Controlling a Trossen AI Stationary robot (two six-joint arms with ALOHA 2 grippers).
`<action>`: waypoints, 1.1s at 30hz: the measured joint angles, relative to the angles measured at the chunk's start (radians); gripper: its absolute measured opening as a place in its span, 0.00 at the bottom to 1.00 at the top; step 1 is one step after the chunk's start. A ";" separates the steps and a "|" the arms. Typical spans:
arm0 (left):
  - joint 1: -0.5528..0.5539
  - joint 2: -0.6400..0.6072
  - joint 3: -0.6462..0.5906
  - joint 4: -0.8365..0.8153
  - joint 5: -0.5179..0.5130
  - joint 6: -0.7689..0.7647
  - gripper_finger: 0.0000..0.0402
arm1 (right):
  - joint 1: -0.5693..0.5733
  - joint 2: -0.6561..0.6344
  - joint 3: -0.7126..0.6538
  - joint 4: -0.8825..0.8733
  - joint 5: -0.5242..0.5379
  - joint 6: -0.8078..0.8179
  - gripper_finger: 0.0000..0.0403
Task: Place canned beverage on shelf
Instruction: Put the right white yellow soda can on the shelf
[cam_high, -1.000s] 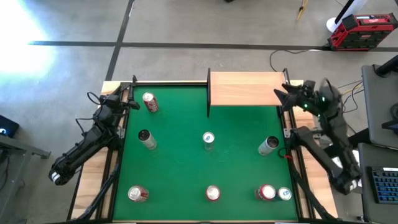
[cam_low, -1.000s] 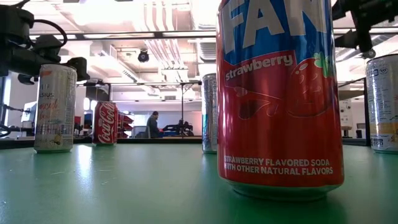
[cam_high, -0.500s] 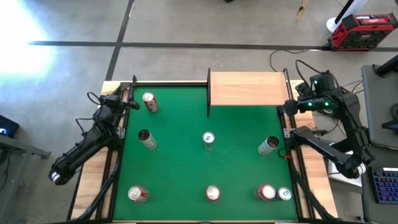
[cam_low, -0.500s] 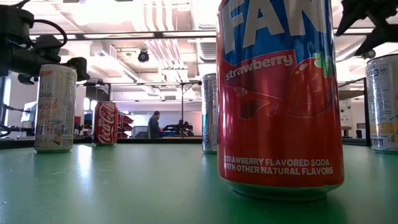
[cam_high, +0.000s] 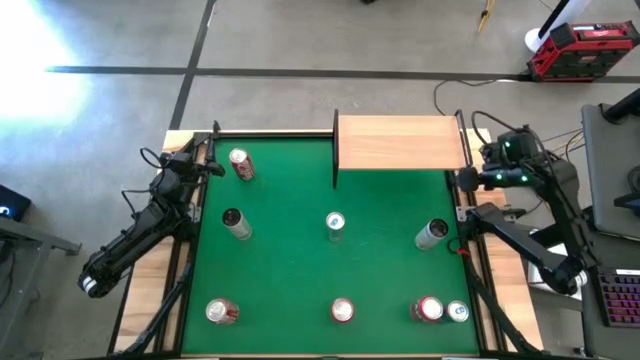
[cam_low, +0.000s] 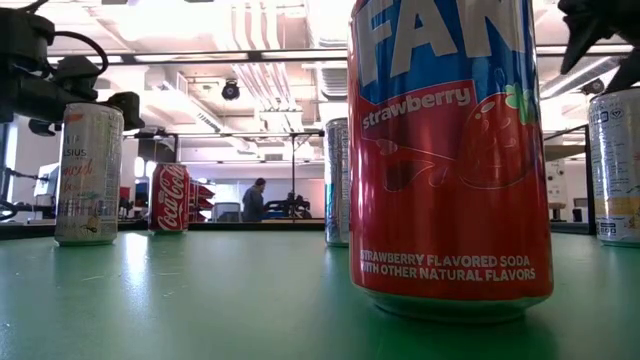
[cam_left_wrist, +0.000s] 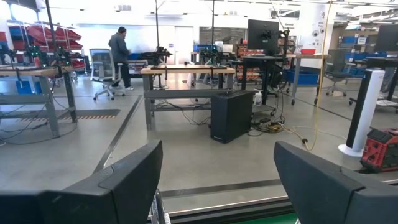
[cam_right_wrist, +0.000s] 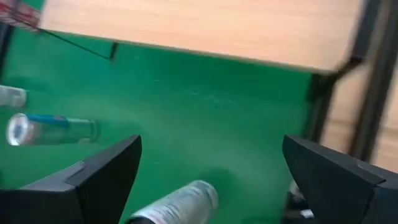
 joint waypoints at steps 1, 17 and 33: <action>0.000 0.000 0.000 0.000 0.000 0.000 0.73 | 0.000 0.011 0.001 0.023 -0.009 -0.004 0.95; 0.000 0.000 0.000 0.000 0.000 0.000 0.73 | 0.308 0.428 0.178 0.009 -0.011 -0.158 0.95; 0.000 0.000 0.000 0.000 0.000 0.000 0.73 | 0.839 0.311 0.200 -0.155 0.221 0.495 0.95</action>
